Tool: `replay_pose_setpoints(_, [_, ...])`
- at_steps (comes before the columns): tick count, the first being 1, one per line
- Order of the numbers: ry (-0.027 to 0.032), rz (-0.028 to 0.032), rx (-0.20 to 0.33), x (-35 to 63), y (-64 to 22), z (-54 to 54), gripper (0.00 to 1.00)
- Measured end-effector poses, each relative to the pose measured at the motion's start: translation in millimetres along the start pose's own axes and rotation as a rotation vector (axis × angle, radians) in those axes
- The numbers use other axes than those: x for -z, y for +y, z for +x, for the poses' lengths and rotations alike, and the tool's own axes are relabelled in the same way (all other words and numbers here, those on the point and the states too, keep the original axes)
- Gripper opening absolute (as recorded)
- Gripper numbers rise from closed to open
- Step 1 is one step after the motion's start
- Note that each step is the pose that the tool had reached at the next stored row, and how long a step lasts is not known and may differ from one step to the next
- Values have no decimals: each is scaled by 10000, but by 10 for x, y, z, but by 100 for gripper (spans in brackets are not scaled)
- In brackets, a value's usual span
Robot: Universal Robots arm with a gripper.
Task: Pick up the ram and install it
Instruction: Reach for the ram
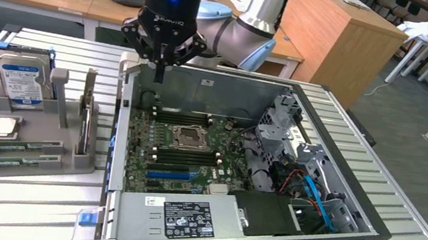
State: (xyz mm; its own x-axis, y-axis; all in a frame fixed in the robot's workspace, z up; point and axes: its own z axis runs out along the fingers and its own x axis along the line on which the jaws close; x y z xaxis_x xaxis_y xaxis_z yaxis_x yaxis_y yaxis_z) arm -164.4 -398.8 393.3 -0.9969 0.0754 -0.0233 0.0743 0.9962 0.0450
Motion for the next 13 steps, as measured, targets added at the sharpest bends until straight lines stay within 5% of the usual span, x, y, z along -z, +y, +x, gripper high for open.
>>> replay_pose_setpoints(13, [0, 0, 1, 6, -15, 205, 10])
